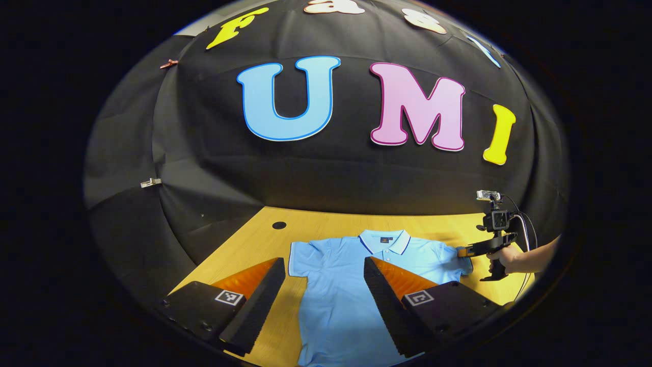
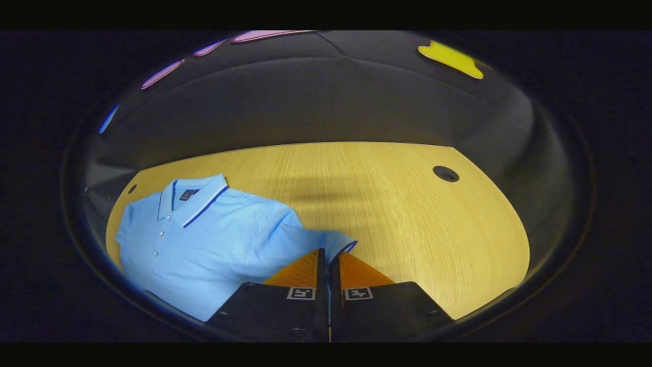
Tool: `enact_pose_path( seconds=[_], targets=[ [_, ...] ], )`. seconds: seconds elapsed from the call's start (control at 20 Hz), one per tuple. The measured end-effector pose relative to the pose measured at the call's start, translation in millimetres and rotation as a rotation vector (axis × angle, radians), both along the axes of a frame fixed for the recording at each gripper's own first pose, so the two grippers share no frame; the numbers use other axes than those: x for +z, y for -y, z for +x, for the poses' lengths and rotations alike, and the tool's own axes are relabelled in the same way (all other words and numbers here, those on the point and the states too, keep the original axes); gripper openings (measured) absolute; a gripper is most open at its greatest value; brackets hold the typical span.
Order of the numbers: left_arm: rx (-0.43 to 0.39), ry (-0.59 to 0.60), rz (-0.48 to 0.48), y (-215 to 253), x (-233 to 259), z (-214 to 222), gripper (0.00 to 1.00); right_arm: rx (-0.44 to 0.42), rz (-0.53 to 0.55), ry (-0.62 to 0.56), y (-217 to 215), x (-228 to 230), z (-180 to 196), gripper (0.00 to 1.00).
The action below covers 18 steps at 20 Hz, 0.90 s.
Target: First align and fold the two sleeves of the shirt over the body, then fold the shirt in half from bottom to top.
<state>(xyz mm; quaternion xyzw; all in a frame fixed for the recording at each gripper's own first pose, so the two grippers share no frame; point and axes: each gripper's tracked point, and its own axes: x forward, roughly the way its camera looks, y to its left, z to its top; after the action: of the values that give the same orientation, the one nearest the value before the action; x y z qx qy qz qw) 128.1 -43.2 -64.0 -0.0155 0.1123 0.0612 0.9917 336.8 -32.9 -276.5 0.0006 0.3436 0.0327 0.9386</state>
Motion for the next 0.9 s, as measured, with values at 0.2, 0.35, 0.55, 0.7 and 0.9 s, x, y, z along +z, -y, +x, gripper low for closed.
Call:
enact_pose_path(
  seconds=[0.2, 0.35, 0.55, 0.7, 0.9],
  targets=[
    [-0.004, -0.011, -0.018, -11, -7, -10, 0.99, -0.042, 0.012, 0.027, -6, 26, -3, 0.06],
    [0.012, -0.018, -0.028, -26, -12, -18, 0.99, -0.061, -0.006, 0.093, -14, 61, 1, 0.06],
    [0.042, -0.021, -0.058, -46, -21, -31, 0.99, 0.018, -0.052, 0.139, -63, 89, -1, 0.06],
    [0.074, -0.032, -0.082, -62, -29, -42, 0.99, 0.082, -0.092, 0.140, -106, 88, -4, 0.06],
    [0.110, -0.027, -0.113, -79, -35, -59, 0.99, 0.173, -0.109, 0.116, -166, 68, -16, 0.12]
  ],
)
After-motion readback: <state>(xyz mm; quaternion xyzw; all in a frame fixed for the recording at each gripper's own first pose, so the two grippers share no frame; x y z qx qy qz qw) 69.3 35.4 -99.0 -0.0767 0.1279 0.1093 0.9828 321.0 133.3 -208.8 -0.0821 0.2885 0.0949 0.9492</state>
